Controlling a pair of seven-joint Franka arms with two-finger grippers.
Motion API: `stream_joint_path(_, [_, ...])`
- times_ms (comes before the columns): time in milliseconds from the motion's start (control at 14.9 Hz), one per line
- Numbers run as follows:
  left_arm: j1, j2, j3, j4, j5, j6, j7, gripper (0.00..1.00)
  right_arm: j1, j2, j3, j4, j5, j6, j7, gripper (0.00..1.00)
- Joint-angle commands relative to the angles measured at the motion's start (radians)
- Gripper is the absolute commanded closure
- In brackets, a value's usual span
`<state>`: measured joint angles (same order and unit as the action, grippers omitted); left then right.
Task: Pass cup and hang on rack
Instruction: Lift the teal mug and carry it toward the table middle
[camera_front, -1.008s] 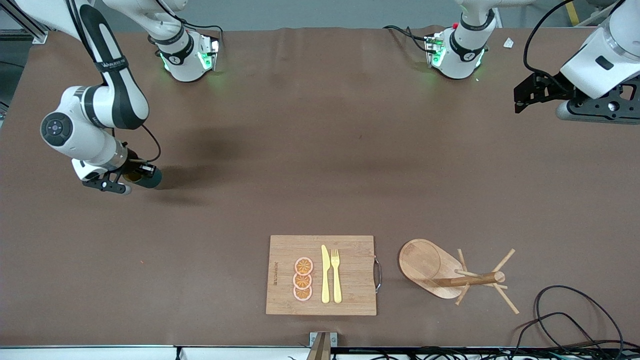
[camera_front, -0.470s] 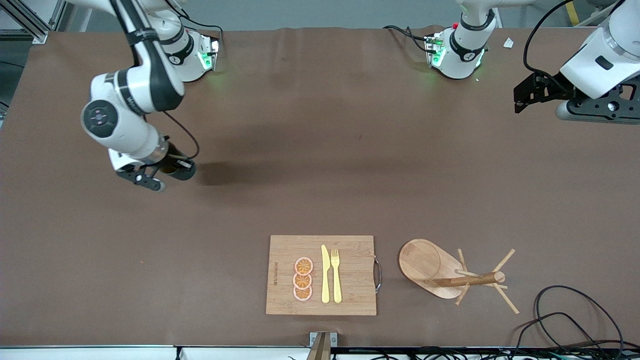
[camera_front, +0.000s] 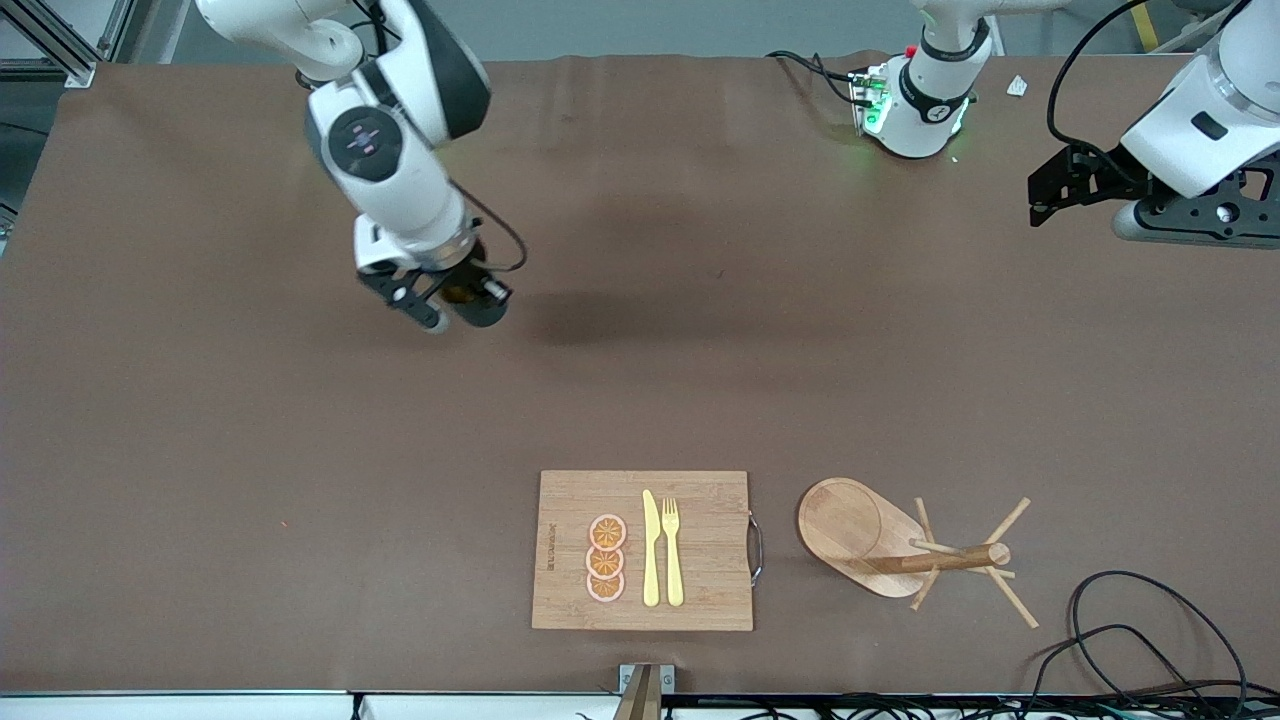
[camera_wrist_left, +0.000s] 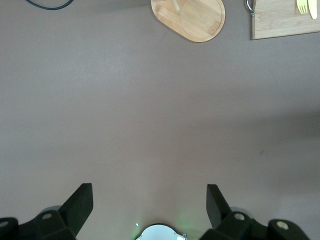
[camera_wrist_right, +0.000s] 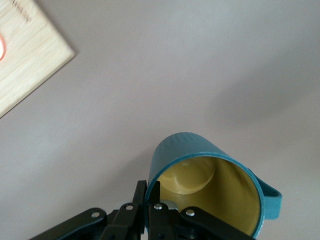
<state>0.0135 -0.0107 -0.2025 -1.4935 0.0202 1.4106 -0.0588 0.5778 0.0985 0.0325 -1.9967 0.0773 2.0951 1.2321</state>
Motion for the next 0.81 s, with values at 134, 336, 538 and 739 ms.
stream_joint_path(134, [0.0, 0.023, -0.003, 0.012, 0.009, -0.002, -0.001, 0.0, 0.169, 0.203, -0.014, 0.234, 0.015, -0.01, 0.341, 1.0])
stream_joint_path(336, [0.0, 0.061, -0.002, 0.012, 0.011, 0.037, -0.003, 0.0, 0.259, 0.407, -0.014, 0.479, 0.01, -0.012, 0.539, 1.0])
stream_joint_path(538, [0.005, 0.089, -0.002, 0.01, 0.017, 0.088, -0.003, 0.0, 0.319, 0.529, -0.014, 0.601, 0.007, -0.013, 0.599, 1.0])
stream_joint_path(739, [0.014, 0.127, 0.003, 0.007, 0.017, 0.131, -0.032, 0.0, 0.362, 0.587, -0.014, 0.667, 0.007, -0.013, 0.596, 1.0])
